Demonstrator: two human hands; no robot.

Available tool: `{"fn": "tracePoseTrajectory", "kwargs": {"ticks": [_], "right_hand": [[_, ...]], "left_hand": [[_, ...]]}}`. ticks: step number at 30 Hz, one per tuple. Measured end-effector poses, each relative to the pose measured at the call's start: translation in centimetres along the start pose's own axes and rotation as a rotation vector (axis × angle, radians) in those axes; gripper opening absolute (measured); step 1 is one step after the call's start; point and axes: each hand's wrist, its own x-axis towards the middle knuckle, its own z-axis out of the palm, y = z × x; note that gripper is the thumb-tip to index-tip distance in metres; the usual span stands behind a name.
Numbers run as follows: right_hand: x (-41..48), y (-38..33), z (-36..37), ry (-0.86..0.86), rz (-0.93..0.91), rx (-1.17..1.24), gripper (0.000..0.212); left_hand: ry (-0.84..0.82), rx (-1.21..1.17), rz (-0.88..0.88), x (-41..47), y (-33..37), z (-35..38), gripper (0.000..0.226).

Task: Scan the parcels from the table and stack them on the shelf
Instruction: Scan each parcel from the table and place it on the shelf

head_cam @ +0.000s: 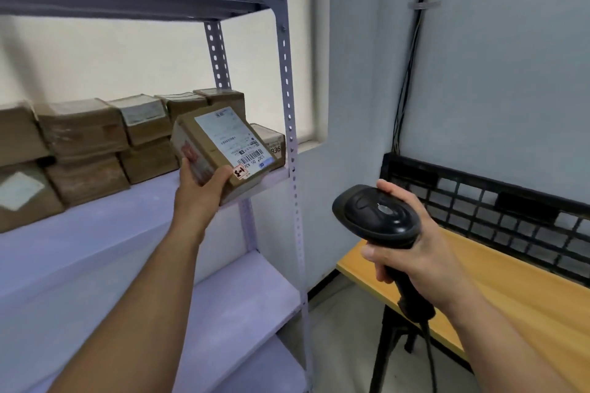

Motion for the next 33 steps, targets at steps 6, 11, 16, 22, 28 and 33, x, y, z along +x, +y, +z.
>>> {"fn": "tracePoseTrajectory", "kwargs": {"ticks": [6, 11, 16, 22, 28, 33], "right_hand": [[2.2, 1.3, 2.2, -0.021, -0.002, 0.048, 0.089], [3.4, 2.2, 2.6, -0.022, 0.004, 0.056, 0.091], [4.3, 2.5, 2.4, -0.019, 0.001, 0.060, 0.090], [4.9, 3.3, 2.2, -0.021, 0.005, 0.062, 0.092], [3.0, 4.3, 0.9, 0.010, 0.024, 0.014, 0.093], [-0.2, 5.1, -1.1, 0.104, 0.067, -0.018, 0.090]], "left_hand": [[0.098, 0.143, -0.069, 3.2, -0.7, -1.3, 0.093], [0.106, 0.508, -0.040, 4.5, -1.0, -0.9, 0.088], [0.064, 0.588, 0.096, 5.2, -2.1, -0.2, 0.094], [0.036, 0.509, 0.097, 6.0, -2.7, 0.2, 0.090], [0.260, 0.505, 0.235, 2.5, -2.9, 2.0, 0.097], [0.216, 0.479, 0.510, -3.4, -5.5, 5.8, 0.077]]}}
